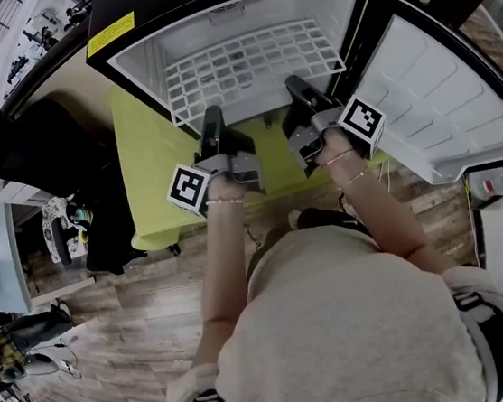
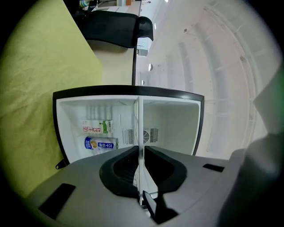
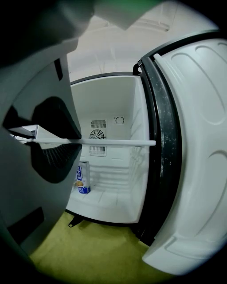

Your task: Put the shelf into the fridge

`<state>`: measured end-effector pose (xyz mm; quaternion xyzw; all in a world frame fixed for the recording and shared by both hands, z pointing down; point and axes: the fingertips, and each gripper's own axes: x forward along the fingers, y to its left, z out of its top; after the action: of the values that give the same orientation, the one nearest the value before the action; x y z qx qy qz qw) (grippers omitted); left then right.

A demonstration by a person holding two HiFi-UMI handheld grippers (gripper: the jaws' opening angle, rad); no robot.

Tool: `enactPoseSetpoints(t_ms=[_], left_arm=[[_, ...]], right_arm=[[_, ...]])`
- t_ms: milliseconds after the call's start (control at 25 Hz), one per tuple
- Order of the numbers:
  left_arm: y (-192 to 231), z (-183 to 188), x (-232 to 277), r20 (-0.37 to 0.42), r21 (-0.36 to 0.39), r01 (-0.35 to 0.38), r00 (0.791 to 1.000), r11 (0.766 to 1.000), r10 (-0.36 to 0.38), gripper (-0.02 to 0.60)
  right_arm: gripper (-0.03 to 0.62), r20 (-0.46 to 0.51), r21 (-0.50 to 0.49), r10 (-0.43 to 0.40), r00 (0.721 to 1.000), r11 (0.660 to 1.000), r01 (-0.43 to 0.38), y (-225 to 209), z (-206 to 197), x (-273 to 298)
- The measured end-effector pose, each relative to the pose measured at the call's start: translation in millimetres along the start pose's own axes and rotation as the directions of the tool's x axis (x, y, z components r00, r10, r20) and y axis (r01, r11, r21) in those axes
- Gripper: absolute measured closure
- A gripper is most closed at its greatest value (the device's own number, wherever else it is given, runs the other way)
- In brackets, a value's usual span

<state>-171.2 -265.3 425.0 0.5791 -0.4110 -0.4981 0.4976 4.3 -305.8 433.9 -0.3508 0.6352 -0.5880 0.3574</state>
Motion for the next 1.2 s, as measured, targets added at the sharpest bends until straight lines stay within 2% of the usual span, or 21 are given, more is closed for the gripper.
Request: enactPoseSetpoints(t_ms=[120,720,1000,1200], left_arm=[[-0.9,0.4,4.1,-0.013,0.020,-0.006,1.000,1.000,0.006,0.549],[3.7,2.4,14.1,-0.029,0.004,0.016,0.999,1.000,-0.016,0.552],[10.9,9.4,31.0,0.015,0.015,-0.006,1.000,1.000,0.006,0.554],[12.2,14.7,41.9,0.018,0.024,-0.007,1.000,1.000,0.006,0.554]], right_arm=[[0.567,-0.005,-0.008,0.011,1.000,1.000,-0.011,3.6,-0.2,2.4],[0.569,0.021,-0.022,0.013,1.000,1.000,-0.013,0.6,3.4,9.7],[0.569,0.027,-0.013,0.005,1.000,1.000,-0.004,0.8,8.7,25.4],[0.569,0.032,-0.018,0.005,0.999,1.000,-0.004,2.2,11.8,37.2]])
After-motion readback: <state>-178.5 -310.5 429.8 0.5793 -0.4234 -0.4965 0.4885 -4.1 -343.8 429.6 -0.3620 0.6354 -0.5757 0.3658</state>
